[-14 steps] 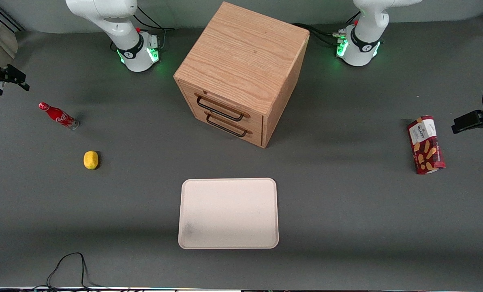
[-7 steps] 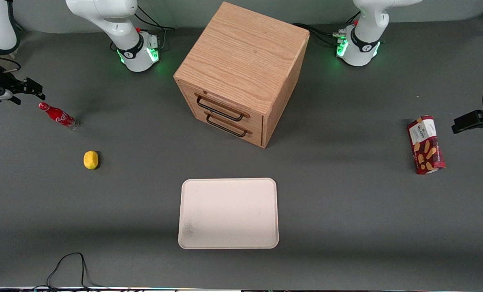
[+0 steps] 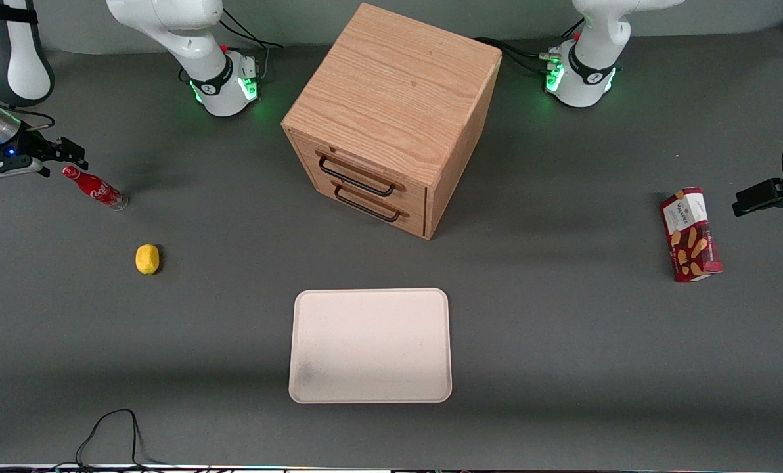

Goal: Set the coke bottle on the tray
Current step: 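Lower the open right gripper over the bottle's cap end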

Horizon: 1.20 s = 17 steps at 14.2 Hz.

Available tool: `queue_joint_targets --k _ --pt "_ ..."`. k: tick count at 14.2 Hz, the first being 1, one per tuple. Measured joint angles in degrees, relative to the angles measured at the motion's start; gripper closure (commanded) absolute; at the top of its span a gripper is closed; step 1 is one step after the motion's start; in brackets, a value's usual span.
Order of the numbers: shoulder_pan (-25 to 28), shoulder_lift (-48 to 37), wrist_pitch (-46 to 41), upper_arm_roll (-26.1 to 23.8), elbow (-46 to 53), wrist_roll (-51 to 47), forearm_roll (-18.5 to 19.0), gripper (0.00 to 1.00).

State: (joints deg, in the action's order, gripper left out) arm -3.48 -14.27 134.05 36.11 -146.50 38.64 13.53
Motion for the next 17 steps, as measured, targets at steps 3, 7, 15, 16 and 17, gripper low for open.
queue_joint_targets --k 3,7,15,16,17 --pt "-0.3 1.1 1.8 0.2 -0.8 0.9 -0.2 0.00" --pt "-0.4 2.9 3.2 0.2 -1.1 2.8 -1.8 0.00" --pt "-0.4 3.0 3.7 -0.2 -0.9 3.1 -2.0 0.30" --pt "-0.3 3.0 3.8 -0.3 -0.9 3.1 -2.0 0.44" --pt "-0.3 3.0 3.8 -0.4 -0.9 3.1 -2.0 0.55"
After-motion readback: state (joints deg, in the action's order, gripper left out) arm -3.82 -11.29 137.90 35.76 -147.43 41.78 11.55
